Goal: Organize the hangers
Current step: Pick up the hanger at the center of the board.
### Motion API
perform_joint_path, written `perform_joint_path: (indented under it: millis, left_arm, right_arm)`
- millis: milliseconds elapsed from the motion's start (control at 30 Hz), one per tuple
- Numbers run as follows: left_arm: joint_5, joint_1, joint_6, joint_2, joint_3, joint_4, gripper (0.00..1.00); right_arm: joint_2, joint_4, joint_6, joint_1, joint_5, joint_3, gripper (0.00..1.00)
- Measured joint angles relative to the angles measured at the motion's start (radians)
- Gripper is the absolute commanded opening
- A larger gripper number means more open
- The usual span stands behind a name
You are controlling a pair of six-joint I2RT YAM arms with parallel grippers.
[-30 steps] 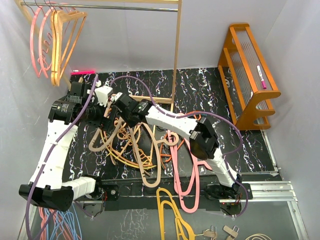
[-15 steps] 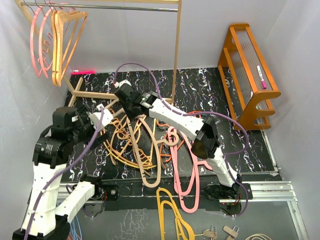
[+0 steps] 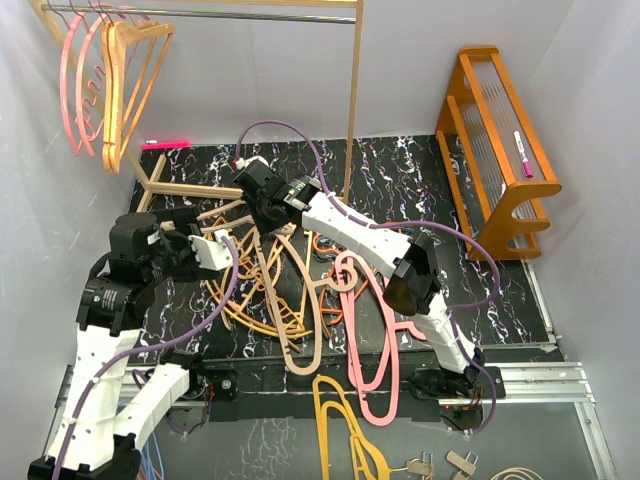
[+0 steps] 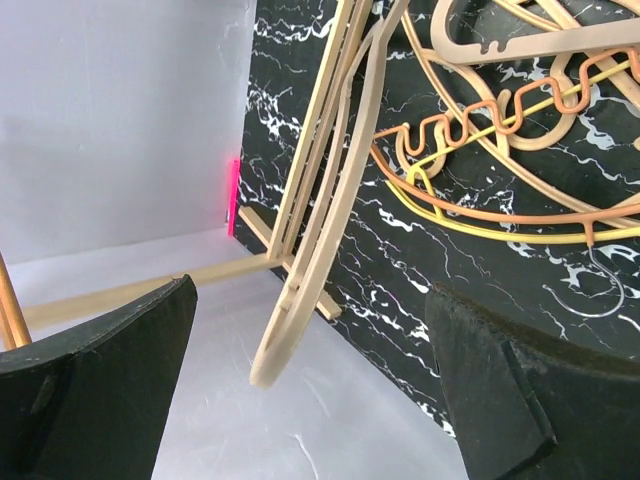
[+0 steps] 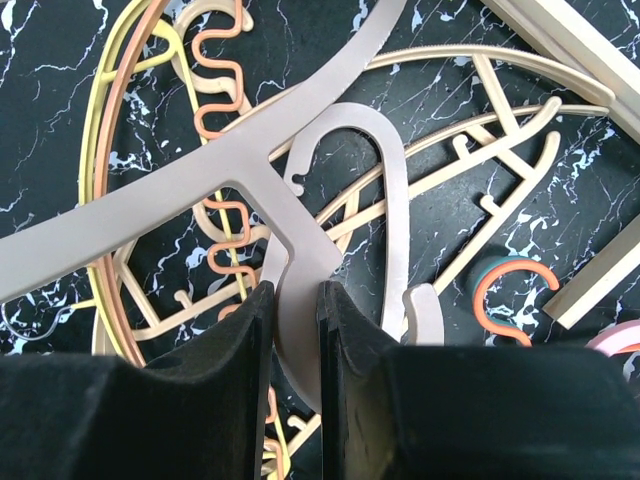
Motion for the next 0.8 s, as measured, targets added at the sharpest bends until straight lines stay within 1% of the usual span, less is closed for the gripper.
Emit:
perform_joint_path:
  millis: [67,100,200,267,333,467,500,567,800]
  left_arm:
    - [0.016,0.000,0.026,0.013,0.000,0.011,0.92]
    - [0.029,0.000,0.046,0.023,0.000,0.013,0.89]
    - [0.048,0.000,0.079,0.040,0.000,0.006,0.69]
    - [0.058,0.000,0.105,0.056,0.000,-0.014,0.53]
    - [0.064,0.000,0.121,0.072,0.001,-0.034,0.38]
    - [0.062,0.000,0.145,0.112,0.002,-0.061,0.21]
    - [0.057,0.000,0.149,0.120,0.002,-0.066,0.15]
    - [0.043,0.000,0.153,0.130,0.002,-0.072,0.00]
    - [-0.011,-0.004,0.165,0.138,0.002,-0.105,0.00]
  right_arm:
    - [0.000,0.000,0.003,0.000,-0.007,0.000,0.08]
    - [0.000,0.000,0.005,0.000,-0.010,0.000,0.08]
    - [0.000,0.000,0.006,0.000,-0.020,0.000,0.08]
    - [0.000,0.000,0.006,0.000,-0.028,0.000,0.08]
    - [0.000,0.001,0.006,0.000,-0.039,0.000,0.08]
    - [0.000,0.003,0.005,0.000,-0.055,0.000,0.08]
    - [0.000,0.005,0.005,0.000,-0.059,0.000,0.08]
    - [0.000,0.009,0.002,-0.001,-0.066,-0.002,0.08]
    - [-0.004,0.032,-0.010,-0.003,-0.088,-0.021,0.08]
